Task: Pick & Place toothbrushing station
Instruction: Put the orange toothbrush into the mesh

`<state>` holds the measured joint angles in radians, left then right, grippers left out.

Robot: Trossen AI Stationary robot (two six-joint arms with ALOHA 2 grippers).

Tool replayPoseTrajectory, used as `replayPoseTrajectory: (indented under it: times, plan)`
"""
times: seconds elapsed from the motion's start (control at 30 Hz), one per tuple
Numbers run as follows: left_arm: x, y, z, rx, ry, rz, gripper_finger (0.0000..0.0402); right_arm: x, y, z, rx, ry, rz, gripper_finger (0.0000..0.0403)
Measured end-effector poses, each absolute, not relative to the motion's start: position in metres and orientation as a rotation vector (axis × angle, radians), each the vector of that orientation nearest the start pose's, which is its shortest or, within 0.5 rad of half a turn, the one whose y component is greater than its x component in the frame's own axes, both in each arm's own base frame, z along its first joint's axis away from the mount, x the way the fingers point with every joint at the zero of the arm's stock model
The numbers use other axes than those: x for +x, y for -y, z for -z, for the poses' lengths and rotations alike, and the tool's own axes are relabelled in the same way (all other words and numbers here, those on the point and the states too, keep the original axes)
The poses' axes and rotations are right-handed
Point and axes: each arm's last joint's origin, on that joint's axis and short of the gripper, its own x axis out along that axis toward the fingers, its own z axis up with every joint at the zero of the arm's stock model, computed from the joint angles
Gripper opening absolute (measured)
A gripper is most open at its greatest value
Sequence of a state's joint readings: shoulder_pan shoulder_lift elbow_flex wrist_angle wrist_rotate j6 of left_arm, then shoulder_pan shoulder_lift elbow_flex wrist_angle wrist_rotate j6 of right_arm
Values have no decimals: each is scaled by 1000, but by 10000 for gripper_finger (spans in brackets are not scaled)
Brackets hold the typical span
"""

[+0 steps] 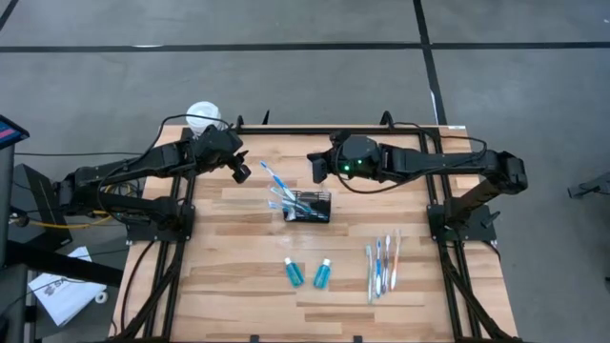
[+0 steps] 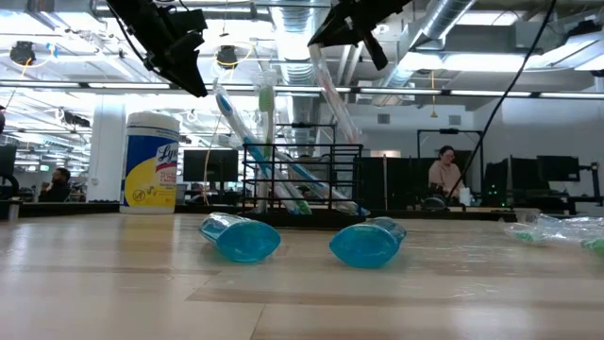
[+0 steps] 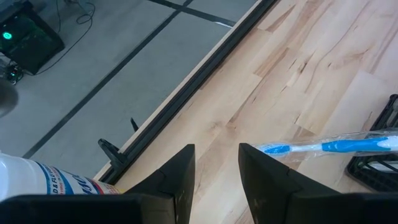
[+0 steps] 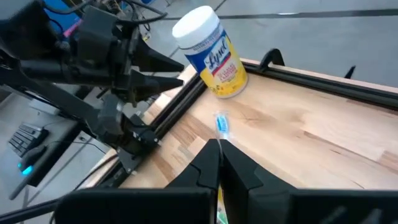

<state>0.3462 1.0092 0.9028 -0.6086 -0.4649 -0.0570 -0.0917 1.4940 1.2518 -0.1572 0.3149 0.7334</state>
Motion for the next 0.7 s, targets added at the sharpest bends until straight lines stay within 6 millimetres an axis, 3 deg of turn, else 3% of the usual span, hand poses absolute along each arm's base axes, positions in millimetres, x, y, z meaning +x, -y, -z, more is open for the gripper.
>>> replayPoseTrajectory:
  times: [0.43,0.7]
  plan:
    - [184,-80,-299,-7,-711,-796,117,336,40,-302,707,-213,530,0]
    - [184,-80,-299,-8,-711,-797,117,337,38,-302,689,-211,519,0]
